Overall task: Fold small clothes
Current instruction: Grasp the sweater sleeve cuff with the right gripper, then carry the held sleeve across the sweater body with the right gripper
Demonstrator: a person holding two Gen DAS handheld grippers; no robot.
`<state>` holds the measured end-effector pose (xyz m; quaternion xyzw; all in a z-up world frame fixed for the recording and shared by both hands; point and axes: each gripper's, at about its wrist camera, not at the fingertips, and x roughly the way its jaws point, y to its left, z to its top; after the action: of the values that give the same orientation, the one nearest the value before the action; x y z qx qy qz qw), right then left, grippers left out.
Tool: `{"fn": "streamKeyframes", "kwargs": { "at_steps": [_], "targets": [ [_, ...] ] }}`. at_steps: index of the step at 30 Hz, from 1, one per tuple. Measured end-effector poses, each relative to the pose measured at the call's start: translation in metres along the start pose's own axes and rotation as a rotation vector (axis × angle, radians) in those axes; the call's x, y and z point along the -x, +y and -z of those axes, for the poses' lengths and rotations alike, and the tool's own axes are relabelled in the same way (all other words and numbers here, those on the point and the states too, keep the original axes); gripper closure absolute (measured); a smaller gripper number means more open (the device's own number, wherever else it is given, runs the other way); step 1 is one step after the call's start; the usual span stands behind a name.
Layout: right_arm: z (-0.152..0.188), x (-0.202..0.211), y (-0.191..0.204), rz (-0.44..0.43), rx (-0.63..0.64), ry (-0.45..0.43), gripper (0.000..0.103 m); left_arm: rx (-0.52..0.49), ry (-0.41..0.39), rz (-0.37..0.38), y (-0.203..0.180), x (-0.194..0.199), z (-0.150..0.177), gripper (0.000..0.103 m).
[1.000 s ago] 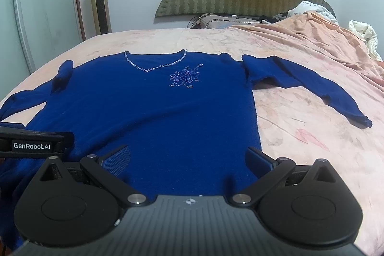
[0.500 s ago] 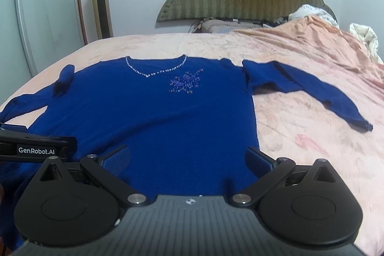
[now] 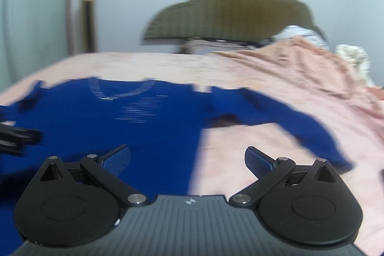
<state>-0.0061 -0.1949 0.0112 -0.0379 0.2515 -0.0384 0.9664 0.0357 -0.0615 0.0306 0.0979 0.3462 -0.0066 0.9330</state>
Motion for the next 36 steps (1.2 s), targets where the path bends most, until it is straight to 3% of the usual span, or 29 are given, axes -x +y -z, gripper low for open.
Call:
{"fn": "streamKeyframes", "kwargs": {
  "at_steps": [4, 6, 10, 14, 17, 19, 20, 21, 22, 25, 28, 30, 31, 34, 36],
  "targets": [
    [0.002, -0.027, -0.052, 0.243, 0.082, 0.057, 0.0, -0.032, 0.014, 0.023, -0.011, -0.011, -0.007, 0.0],
    [0.008, -0.039, -0.076, 0.313, 0.128, 0.107, 0.003, -0.025, 0.03, 0.041, -0.011, -0.017, -0.009, 0.0],
    [0.024, -0.058, -0.114, 0.381, 0.211, 0.184, 0.015, -0.005, 0.061, 0.065, -0.014, -0.031, -0.012, 0.0],
    [0.028, -0.078, -0.13, 0.38, 0.228, 0.179, 0.021, -0.007, 0.088, 0.072, -0.019, -0.042, -0.015, 0.0],
    [0.026, -0.087, -0.138, 0.364, 0.216, 0.171, 0.043, -0.028, 0.095, 0.069, -0.024, -0.045, -0.015, 0.0],
    [0.023, -0.09, -0.14, 0.334, 0.195, 0.183, 0.071, -0.046, 0.093, 0.059, -0.026, -0.045, -0.015, 0.0],
    [0.021, -0.091, -0.141, 0.32, 0.182, 0.189, 0.077, -0.051, 0.091, 0.054, -0.026, -0.045, -0.015, 0.0],
    [0.02, -0.091, -0.142, 0.314, 0.175, 0.19, 0.096, -0.052, 0.091, 0.048, -0.025, -0.046, -0.015, 0.0],
    [0.017, -0.09, -0.144, 0.31, 0.154, 0.191, 0.099, -0.051, 0.093, 0.044, -0.023, -0.047, -0.016, 0.0],
    [0.003, -0.086, -0.169, 0.199, -0.065, 0.204, 0.098, -0.041, 0.11, 0.041, -0.017, -0.052, -0.019, 0.0],
    [-0.011, -0.083, -0.224, -0.076, -0.514, 0.192, 0.097, -0.035, 0.108, 0.034, -0.012, -0.053, -0.021, 0.0],
    [-0.01, -0.083, -0.261, -0.263, -0.817, 0.128, 0.097, -0.031, 0.105, 0.021, -0.007, -0.053, -0.022, 0.0],
    [-0.009, -0.082, -0.276, -0.311, -0.928, 0.089, 0.097, -0.026, 0.105, 0.015, -0.005, -0.053, -0.023, 0.0],
    [-0.012, -0.075, -0.307, -0.336, -1.11, -0.025, 0.096, -0.002, 0.113, 0.012, 0.004, -0.056, -0.024, 0.0],
    [-0.015, -0.069, -0.323, -0.287, -1.167, -0.081, 0.096, 0.016, 0.122, 0.013, 0.009, -0.059, -0.025, 0.0]
  ]
}}
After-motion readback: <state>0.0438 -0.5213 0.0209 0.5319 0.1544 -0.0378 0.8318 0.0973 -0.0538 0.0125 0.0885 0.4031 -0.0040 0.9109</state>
